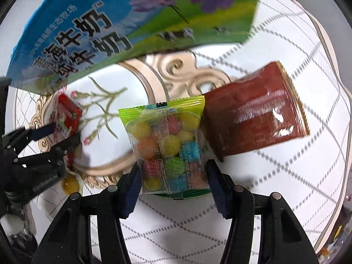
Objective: Organize snacks
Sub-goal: 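Grasp the red spicy-strip packet with left tool while right tool grasps candy bag, then lower both packets into the box, open both tools and lift away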
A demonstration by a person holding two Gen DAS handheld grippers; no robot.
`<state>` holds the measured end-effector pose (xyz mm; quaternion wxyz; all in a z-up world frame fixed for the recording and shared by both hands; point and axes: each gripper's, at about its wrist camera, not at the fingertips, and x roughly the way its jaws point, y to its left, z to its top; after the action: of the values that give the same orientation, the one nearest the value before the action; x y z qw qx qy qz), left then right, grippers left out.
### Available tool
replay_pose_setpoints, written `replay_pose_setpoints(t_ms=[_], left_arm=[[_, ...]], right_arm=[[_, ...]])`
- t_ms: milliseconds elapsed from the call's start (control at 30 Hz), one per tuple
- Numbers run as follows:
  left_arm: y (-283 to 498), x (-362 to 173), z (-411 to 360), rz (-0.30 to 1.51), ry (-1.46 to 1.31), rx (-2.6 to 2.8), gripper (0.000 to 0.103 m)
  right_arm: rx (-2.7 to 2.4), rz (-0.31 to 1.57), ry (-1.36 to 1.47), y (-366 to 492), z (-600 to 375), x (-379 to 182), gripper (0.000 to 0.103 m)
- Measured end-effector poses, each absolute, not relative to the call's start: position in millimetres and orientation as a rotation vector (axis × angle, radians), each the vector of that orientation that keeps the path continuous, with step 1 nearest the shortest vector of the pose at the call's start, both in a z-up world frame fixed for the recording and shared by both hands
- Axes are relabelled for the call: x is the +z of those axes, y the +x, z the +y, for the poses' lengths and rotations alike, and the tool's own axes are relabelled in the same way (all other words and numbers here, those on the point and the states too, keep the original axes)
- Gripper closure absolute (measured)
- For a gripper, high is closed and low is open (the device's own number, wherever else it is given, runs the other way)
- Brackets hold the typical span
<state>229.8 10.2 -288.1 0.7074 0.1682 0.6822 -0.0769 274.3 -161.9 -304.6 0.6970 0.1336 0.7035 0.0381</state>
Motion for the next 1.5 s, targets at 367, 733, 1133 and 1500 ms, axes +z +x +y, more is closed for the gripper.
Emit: replay_pose_setpoints(t_ms=[367, 733, 1133, 1500], left_arm=[[182, -316, 41, 1.744, -0.054, -0.127, 0.042], [177, -311, 1, 1.649, 0.110, -0.121, 0.050], [181, -236, 22, 1.580, -0.030, -0.156, 0.058], [226, -109, 16, 1.405, -0.199, -0.332, 0.058]], right_arm=[[0.088, 1.670, 0.306, 225, -158, -320, 0.043], [0.029, 1.617, 0.201, 248, -130, -331, 0.045], [0.087, 1.543, 0.337, 238, -118, -299, 0.053], [0.221, 1.320, 0.441, 281, -127, -175, 0.053]])
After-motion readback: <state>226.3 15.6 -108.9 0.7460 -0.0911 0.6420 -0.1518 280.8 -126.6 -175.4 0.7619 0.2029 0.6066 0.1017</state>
